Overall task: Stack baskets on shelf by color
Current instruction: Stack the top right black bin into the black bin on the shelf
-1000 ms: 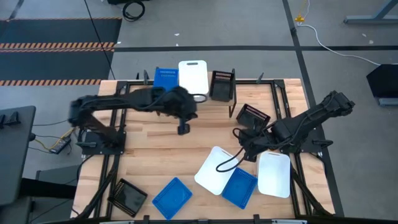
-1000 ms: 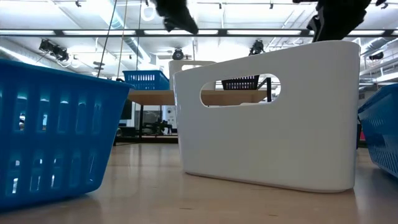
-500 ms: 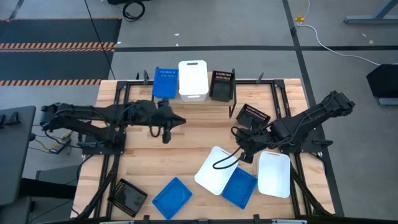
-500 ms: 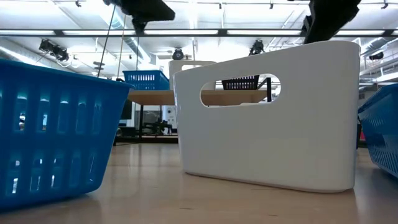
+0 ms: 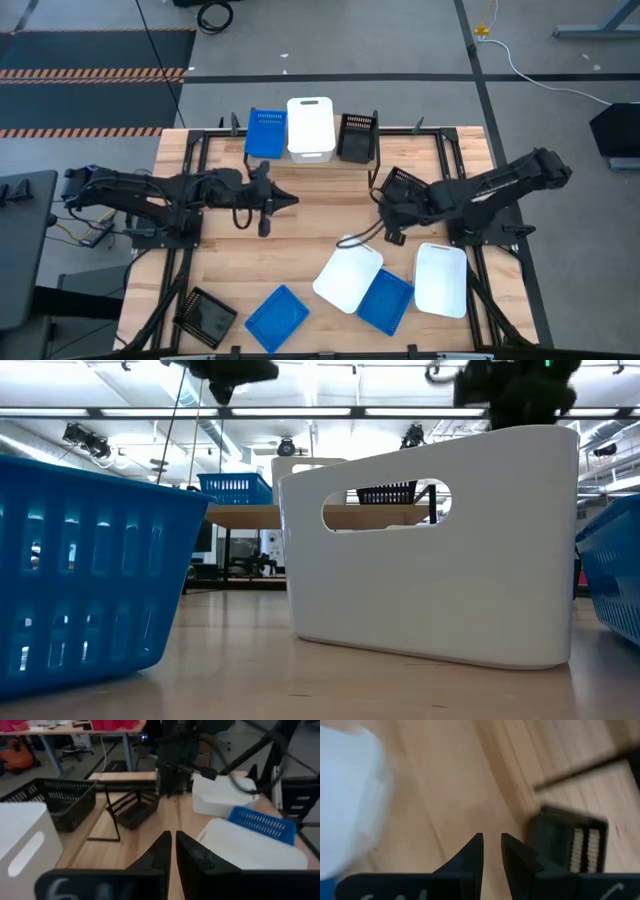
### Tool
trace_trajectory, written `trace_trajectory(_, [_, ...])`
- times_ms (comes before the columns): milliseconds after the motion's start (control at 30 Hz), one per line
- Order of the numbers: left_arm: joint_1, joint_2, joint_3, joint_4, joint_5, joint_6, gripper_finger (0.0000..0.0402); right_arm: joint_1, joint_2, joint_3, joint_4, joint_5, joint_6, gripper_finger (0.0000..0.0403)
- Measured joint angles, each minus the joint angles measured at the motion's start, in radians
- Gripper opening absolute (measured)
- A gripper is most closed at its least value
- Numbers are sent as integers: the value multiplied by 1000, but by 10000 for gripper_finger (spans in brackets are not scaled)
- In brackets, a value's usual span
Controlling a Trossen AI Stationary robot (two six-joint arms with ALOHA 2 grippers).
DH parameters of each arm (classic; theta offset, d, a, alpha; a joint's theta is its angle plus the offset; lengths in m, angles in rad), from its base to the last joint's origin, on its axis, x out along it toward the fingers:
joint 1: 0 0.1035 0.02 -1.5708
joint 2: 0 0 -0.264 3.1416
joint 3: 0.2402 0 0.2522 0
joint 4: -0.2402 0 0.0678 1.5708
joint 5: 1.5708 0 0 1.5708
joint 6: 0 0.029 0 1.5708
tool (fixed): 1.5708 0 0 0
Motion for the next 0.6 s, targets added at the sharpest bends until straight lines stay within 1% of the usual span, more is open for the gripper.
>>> trace_trajectory(67, [-2,-4,-27,19,-8,6,29,-36,0,-17,-56,-10,18,75])
trace_trajectory(133, [1,-27,-83,44,-10,13,24,-70,0,-25,-117,-14,29,75])
trace_trajectory(233, [27,-66,-169,119,-13,23,17,-110,0,-30,-165,-17,32,77])
trace_trajectory(300, [55,-110,-214,148,-16,14,14,-130,0,-30,-171,-36,32,86])
trace_trajectory(433, [109,-212,-244,149,-20,10,13,-164,0,-39,-148,-87,46,130])
trace_trajectory(600, [135,-342,-246,100,-17,38,21,-182,-1,-88,-147,-74,67,196])
